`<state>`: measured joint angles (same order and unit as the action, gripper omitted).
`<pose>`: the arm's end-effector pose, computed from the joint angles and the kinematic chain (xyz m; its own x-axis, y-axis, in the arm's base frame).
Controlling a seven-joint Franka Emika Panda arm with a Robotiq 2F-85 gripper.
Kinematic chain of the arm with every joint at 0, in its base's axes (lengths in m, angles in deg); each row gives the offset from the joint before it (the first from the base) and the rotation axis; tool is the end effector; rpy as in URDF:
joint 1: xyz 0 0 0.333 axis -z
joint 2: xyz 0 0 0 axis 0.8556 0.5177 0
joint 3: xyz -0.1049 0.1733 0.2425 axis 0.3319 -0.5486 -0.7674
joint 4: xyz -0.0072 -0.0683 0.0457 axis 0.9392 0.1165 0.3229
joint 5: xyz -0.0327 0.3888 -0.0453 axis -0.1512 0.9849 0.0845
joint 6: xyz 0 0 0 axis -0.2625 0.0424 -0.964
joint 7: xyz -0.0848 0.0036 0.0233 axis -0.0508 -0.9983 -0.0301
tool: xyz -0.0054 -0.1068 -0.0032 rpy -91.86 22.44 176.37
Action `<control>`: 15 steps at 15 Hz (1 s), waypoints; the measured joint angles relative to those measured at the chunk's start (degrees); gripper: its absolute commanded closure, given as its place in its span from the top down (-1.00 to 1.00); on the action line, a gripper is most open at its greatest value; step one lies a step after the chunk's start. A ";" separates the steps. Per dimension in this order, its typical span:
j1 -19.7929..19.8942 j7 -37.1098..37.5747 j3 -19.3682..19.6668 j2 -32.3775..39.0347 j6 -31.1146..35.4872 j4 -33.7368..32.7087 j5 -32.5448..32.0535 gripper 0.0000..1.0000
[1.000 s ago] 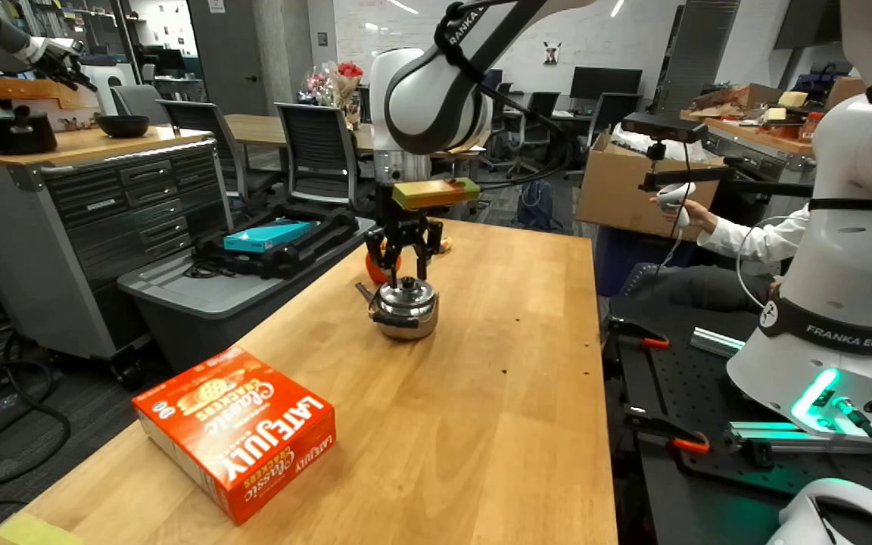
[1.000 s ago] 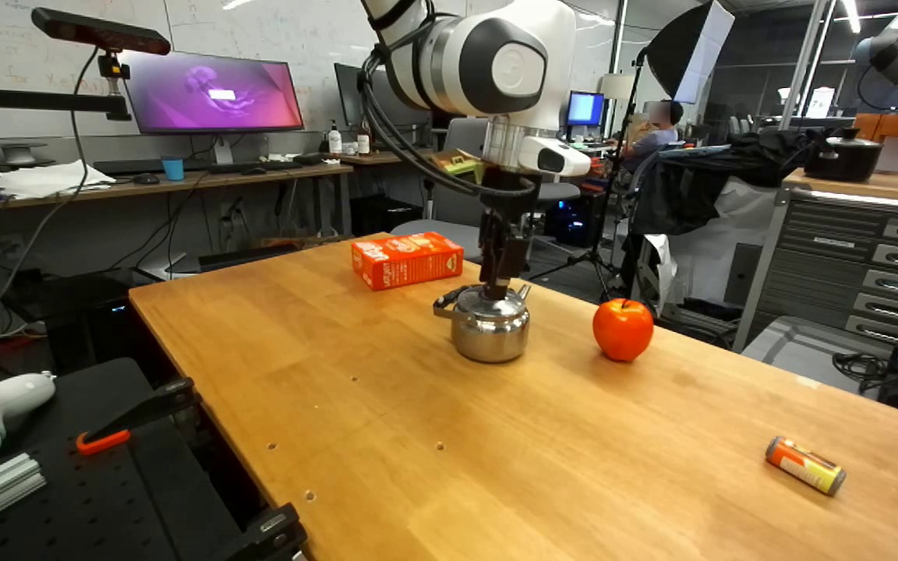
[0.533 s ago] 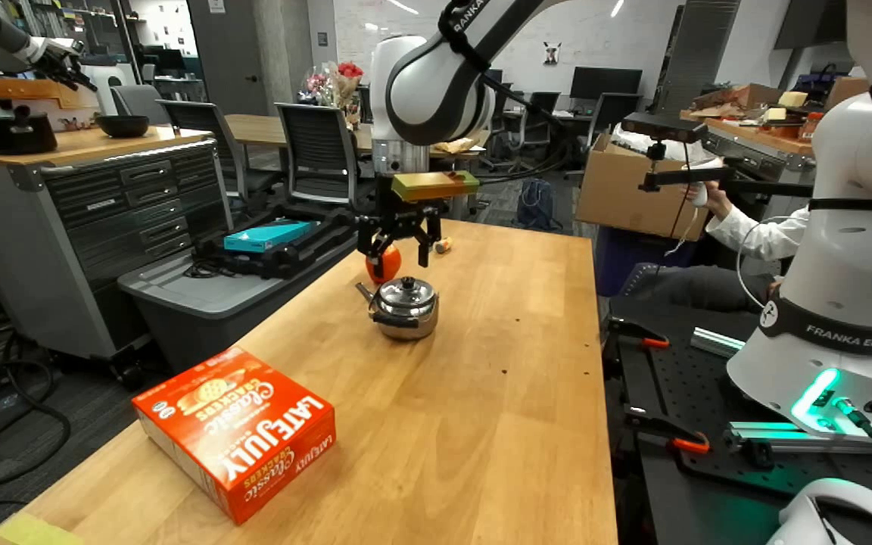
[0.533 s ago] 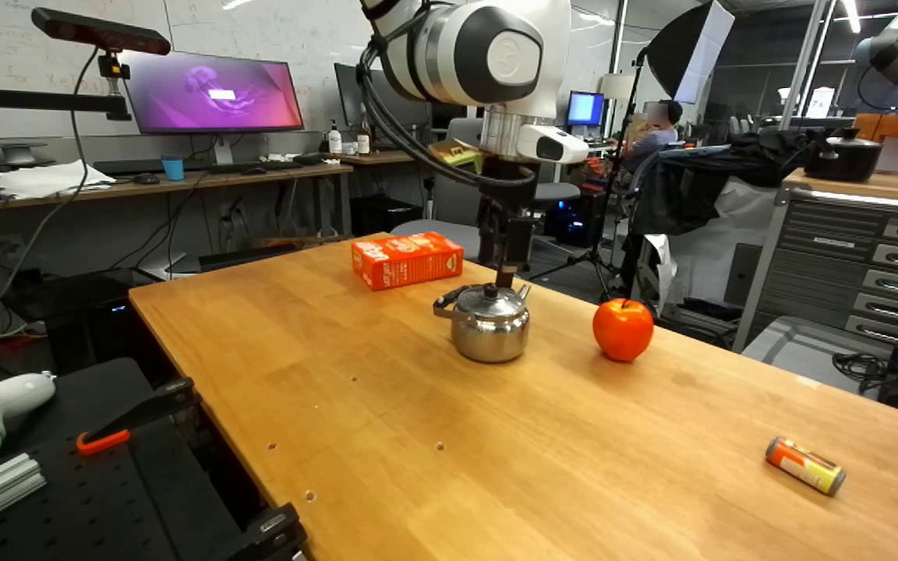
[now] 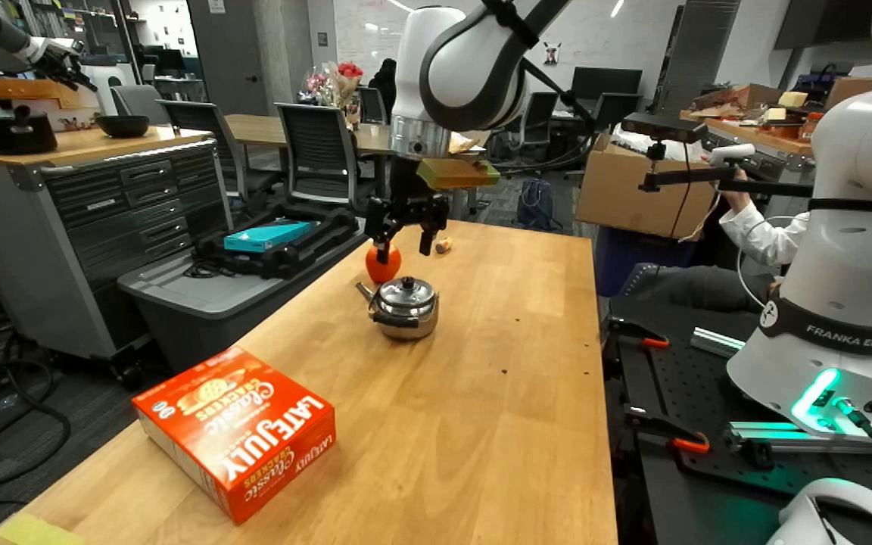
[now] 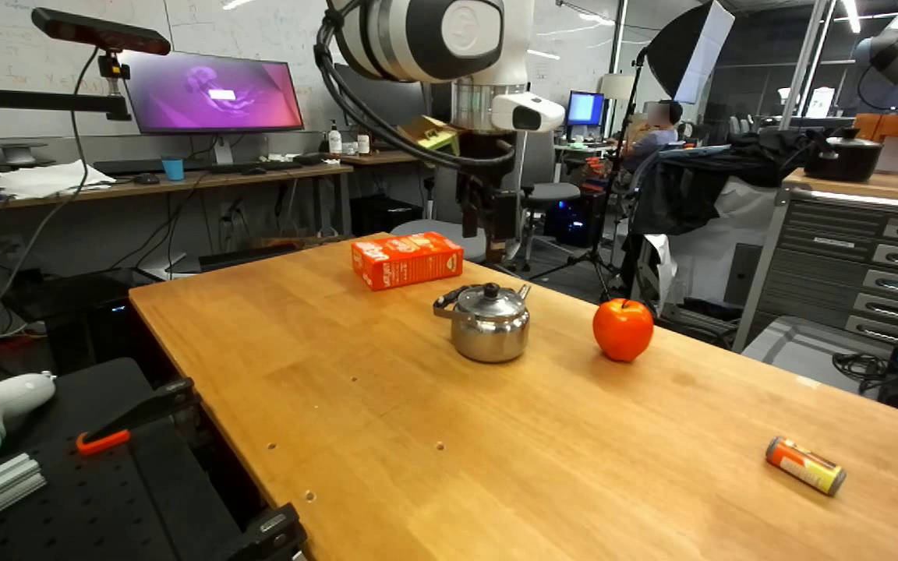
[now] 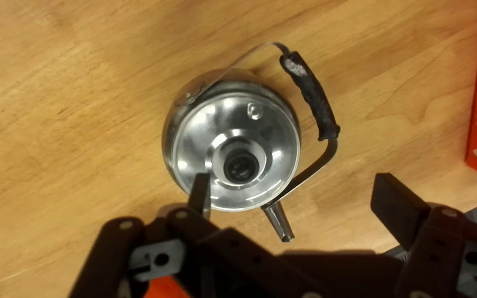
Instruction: Put the lid on the teapot
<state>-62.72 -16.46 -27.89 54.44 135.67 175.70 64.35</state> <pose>0.5635 0.0130 0.2741 0.8936 -0.4427 0.0745 -0.4338 -0.8942 -0.1108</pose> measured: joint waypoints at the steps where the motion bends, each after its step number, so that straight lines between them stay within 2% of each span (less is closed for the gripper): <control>1: 0.00 -0.96 -0.36 -1.31 1.40 1.95 0.00 1.00; 5: 0.01 -5.18 -1.11 -6.16 5.34 9.34 0.00 1.00; 10: 0.93 -10.76 -1.11 -11.06 5.79 15.88 0.38 1.00; 15: 2.75 -21.93 -1.04 -13.71 3.75 19.96 7.47 1.00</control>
<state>-59.97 -38.39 -28.93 40.73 139.41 195.67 71.81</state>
